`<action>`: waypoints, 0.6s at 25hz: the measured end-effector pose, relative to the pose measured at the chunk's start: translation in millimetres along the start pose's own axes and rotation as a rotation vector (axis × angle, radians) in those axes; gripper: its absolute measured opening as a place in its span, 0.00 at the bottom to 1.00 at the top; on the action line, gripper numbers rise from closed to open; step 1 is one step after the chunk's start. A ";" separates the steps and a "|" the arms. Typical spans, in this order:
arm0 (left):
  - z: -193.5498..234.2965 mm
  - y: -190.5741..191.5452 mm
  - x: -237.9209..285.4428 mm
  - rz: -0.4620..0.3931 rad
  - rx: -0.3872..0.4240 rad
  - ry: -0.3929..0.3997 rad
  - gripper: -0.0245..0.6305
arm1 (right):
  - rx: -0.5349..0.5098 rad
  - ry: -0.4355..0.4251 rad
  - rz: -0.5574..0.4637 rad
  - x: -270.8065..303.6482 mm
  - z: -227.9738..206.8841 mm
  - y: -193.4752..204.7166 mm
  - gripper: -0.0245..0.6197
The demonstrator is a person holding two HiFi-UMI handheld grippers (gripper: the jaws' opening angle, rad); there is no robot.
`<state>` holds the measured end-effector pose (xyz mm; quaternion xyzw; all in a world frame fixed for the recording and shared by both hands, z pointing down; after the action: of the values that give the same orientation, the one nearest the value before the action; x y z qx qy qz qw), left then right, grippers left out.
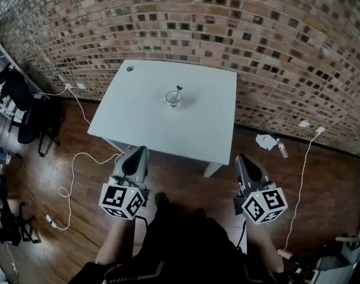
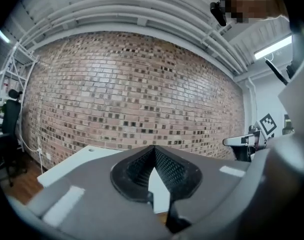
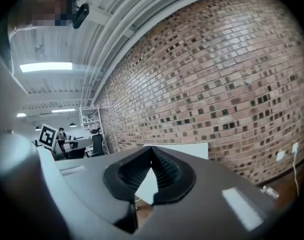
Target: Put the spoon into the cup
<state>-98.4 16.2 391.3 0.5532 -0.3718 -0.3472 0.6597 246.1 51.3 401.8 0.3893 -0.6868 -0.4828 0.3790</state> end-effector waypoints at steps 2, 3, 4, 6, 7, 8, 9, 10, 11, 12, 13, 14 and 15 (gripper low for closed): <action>-7.3 -2.8 -3.8 0.002 -0.010 -0.003 0.03 | 0.014 -0.007 -0.004 -11.6 -3.8 3.3 0.05; -11.3 -3.3 -5.6 0.006 -0.019 0.001 0.03 | 0.010 -0.015 -0.003 -16.0 -2.6 3.4 0.05; -15.9 -2.8 -9.2 0.009 -0.026 0.008 0.03 | 0.008 -0.023 0.000 -20.2 0.6 3.9 0.05; -24.6 -0.6 -20.4 0.009 -0.033 0.034 0.03 | 0.015 -0.029 0.006 -26.8 9.8 7.9 0.05; -27.7 0.0 -26.0 0.007 -0.034 0.052 0.03 | 0.020 -0.026 0.009 -28.4 14.7 10.9 0.05; -29.3 0.4 -31.4 0.004 -0.037 0.072 0.03 | 0.025 -0.020 0.009 -28.8 19.6 14.2 0.05; -29.2 1.2 -37.1 0.003 -0.040 0.093 0.03 | 0.030 -0.012 0.008 -28.4 25.2 17.5 0.05; -27.1 2.8 -44.0 0.005 -0.044 0.111 0.03 | 0.036 -0.002 0.005 -28.4 32.3 20.6 0.05; -22.8 4.5 -52.1 0.009 -0.049 0.127 0.03 | 0.045 0.009 0.000 -29.1 41.1 23.4 0.05; -16.1 5.7 -61.2 0.012 -0.055 0.139 0.03 | 0.054 0.019 -0.005 -30.1 51.3 25.5 0.05; -7.1 6.0 -70.5 0.012 -0.060 0.146 0.03 | 0.059 0.027 -0.008 -30.2 62.4 26.9 0.05; 3.9 5.9 -79.7 0.009 -0.062 0.148 0.03 | 0.059 0.033 -0.007 -29.1 74.0 27.6 0.05; 16.0 5.7 -88.2 0.006 -0.064 0.146 0.03 | 0.054 0.040 -0.003 -27.0 85.7 28.0 0.05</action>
<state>-154.7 86.1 389.4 0.5547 -0.3131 -0.3154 0.7034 175.6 113.7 403.5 0.4100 -0.6913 -0.4568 0.3812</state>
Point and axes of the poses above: the fingertips, and each gripper's own axes: x forward along the fingers, z to its left, y out of its underside, the point moved 8 cm from there along -x, backward along the fingers
